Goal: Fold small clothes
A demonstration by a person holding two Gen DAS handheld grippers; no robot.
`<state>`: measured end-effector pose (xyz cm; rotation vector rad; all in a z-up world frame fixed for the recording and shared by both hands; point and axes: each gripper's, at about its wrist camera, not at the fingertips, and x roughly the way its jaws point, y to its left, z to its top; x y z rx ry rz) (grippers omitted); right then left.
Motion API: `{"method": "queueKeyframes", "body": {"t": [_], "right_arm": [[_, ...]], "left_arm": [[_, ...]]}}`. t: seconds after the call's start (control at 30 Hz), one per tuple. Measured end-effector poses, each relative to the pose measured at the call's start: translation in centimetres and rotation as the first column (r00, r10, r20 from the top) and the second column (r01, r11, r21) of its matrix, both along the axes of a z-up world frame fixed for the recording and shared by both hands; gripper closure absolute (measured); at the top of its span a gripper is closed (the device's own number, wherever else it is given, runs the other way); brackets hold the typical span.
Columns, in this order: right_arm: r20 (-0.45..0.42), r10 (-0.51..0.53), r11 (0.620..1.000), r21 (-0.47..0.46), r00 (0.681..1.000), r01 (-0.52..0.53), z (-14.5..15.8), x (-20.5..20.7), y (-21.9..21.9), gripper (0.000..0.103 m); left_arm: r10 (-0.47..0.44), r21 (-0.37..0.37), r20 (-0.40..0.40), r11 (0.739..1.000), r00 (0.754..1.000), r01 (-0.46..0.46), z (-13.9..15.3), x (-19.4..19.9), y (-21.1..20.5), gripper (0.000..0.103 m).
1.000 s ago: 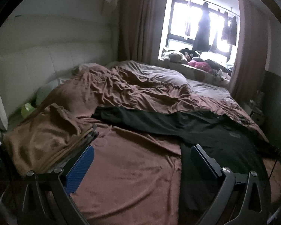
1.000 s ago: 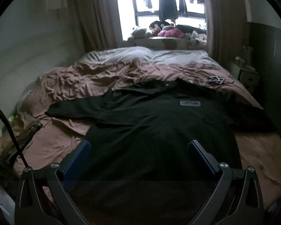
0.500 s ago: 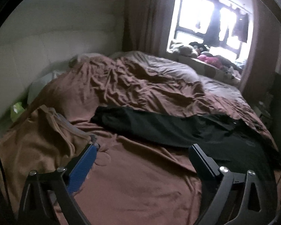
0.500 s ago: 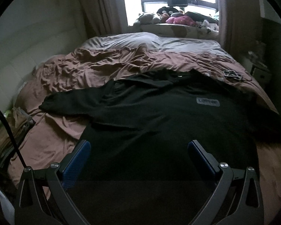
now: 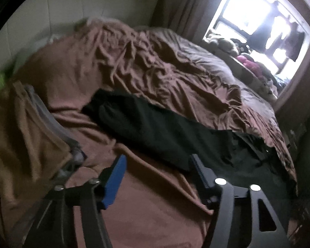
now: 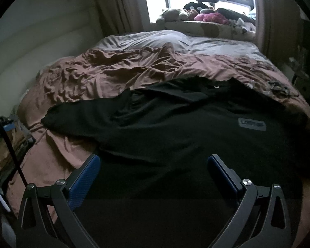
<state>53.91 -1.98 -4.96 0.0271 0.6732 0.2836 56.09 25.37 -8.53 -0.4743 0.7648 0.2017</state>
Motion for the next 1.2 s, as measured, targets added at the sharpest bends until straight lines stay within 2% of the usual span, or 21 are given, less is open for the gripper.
{"method": "queueKeyframes", "body": {"t": [0.1,0.2,0.3,0.57,0.67,0.87,1.07,1.1,1.13,1.2], "right_arm": [[-0.012,0.004,1.0,0.026,1.0,-0.004,-0.7,1.4,0.1,0.001],[-0.031,0.013,0.999,0.034,0.999,-0.012,-1.4,2.7,0.1,0.009],[-0.052,0.011,0.999,0.036,0.999,-0.009,-2.2,4.0,-0.1,0.009],[-0.106,0.005,0.996,0.084,0.994,0.004,-4.3,6.8,-0.5,0.013],[-0.13,0.003,0.994,0.104,0.991,0.011,-5.1,7.5,-0.7,0.013],[-0.154,0.025,0.992,0.124,0.988,-0.006,-6.1,8.2,-0.8,0.013],[-0.165,0.007,0.982,0.188,0.986,0.024,-6.4,8.4,-2.0,0.013],[-0.165,0.004,0.979,0.202,0.986,0.03,-6.4,8.3,-2.2,0.013],[-0.163,-0.005,0.976,0.215,0.987,0.04,-6.4,8.3,-2.3,0.013],[-0.159,-0.015,0.975,0.215,0.987,0.049,-6.6,8.2,-2.1,0.013]], "left_arm": [[0.01,-0.038,-0.026,0.999,1.0,-0.011,-1.7,2.0,0.0,0.048],[0.014,-0.056,-0.053,0.998,0.999,-0.017,-3.3,3.9,-0.4,0.05],[0.016,-0.073,-0.079,0.997,0.997,-0.022,-4.8,5.6,-0.8,0.055],[0.019,-0.098,-0.169,0.995,0.985,-0.036,-9.0,8.5,-1.7,0.058],[0.001,-0.119,-0.194,0.993,0.981,-0.025,-10.4,9.4,-1.8,0.066],[0.027,-0.15,-0.247,0.987,0.969,-0.066,-12.8,10.8,-1.4,0.066],[0.062,-0.175,-0.229,0.979,0.972,-0.104,-13.4,11.9,-0.9,0.065],[0.069,-0.176,-0.225,0.978,0.972,-0.11,-13.4,12.1,-0.8,0.068],[0.079,-0.176,-0.222,0.977,0.972,-0.12,-13.3,12.3,-0.7,0.081],[0.084,-0.186,-0.211,0.975,0.974,-0.124,-12.9,12.5,-0.5,0.092]]}}
